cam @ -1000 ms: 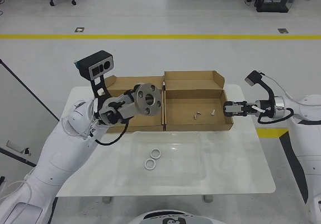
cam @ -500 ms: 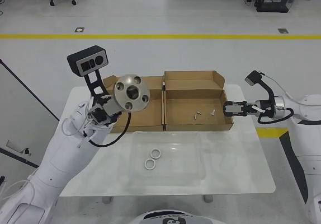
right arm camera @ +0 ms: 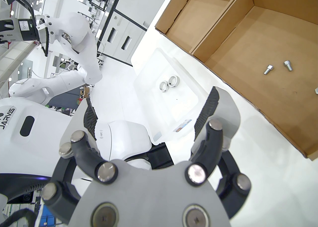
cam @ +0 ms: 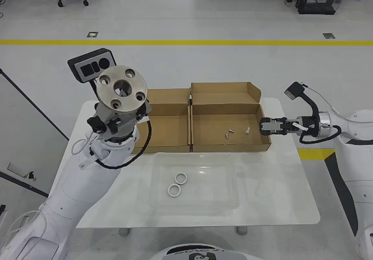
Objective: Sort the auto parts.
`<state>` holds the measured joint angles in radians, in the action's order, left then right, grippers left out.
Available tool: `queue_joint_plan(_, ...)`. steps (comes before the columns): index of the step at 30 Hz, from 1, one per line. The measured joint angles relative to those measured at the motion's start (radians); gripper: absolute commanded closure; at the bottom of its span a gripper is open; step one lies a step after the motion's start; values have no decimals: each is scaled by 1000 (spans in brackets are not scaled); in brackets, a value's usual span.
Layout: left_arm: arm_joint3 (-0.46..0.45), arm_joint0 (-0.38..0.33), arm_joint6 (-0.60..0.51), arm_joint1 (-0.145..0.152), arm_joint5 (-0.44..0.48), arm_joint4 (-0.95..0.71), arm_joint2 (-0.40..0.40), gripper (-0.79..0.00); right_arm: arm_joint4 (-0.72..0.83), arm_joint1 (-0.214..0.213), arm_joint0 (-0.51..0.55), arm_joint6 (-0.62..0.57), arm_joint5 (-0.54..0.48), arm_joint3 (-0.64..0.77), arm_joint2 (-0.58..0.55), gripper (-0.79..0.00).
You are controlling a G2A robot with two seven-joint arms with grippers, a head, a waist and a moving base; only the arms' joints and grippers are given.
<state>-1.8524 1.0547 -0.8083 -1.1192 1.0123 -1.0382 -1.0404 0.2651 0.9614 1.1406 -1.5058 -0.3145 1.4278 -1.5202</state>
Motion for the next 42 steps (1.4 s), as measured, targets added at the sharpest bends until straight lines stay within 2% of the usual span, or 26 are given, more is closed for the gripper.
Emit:
queue_joint_plan(2,2,2,-1,-5,-1,-10,-3,0,0,0,0,0,0,0,0,-785)
queue_joint_plan(9,45,0,-14,0,-14,109,8,0,0,0,0,0,0,0,0,-785)
queue_joint_plan(16,107,-9,-22,24,-22,298,14,0,0,0,0,0,0,0,0,-785)
queue_joint_plan(20,111,-12,-1,36,-1,340,29,0,0,0,0,0,0,0,0,-785)
queue_joint_plan(25,47,-16,0,40,0,241,43,0,0,0,0,0,0,0,0,-785)
queue_joint_plan(31,-32,-9,0,31,0,101,32,0,0,0,0,0,0,0,0,-785)
queue_joint_plan(42,-80,-6,0,17,0,39,36,0,0,0,0,0,0,0,0,-785)
